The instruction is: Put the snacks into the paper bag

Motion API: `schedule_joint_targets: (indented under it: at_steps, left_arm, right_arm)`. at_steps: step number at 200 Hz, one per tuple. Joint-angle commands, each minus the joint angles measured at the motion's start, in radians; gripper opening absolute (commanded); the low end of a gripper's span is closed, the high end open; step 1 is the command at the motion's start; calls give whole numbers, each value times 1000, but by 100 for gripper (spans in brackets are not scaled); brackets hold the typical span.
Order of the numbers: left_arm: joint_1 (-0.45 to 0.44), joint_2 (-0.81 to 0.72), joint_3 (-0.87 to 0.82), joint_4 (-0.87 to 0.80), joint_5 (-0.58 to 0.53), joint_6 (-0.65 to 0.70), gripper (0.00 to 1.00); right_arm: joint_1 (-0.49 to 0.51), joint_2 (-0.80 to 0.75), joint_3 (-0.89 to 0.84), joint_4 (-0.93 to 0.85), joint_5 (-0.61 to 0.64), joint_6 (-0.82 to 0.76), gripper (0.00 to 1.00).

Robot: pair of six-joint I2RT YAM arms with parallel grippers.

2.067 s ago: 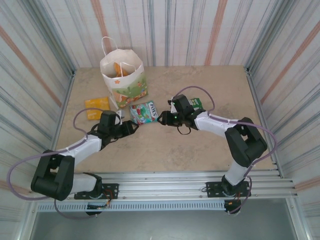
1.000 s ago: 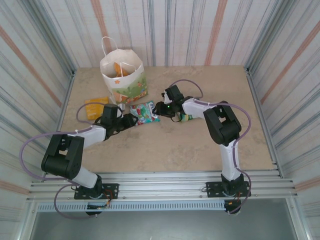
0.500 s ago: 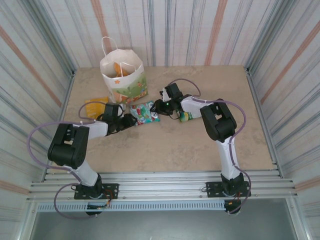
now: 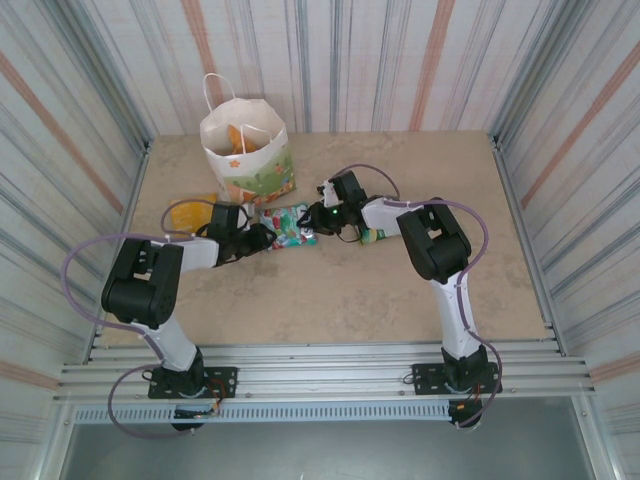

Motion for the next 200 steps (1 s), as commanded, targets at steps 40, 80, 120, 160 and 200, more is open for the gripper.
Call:
schedule_joint_targets:
  at_steps: [40, 80, 120, 160, 200]
  left_arm:
    - [-12, -46, 4, -36, 25, 21, 49]
    - [-11, -194, -51, -12, 89, 20, 55]
    - [-14, -373, -84, -28, 148, 106, 58]
    - [-14, -504, -106, -36, 198, 155, 65]
    - [-15, -519, -188, 167, 271, 50, 68]
  right_arm:
    - [7, -92, -83, 48, -10, 5, 16]
    - [-1, -228, -200, 120, -12, -43, 9]
    - [-2, -384, -303, 123, -10, -172, 6]
    - [-25, -522, -364, 135, -61, -188, 0]
    - [-50, -651, -435, 226, -126, -144, 0]
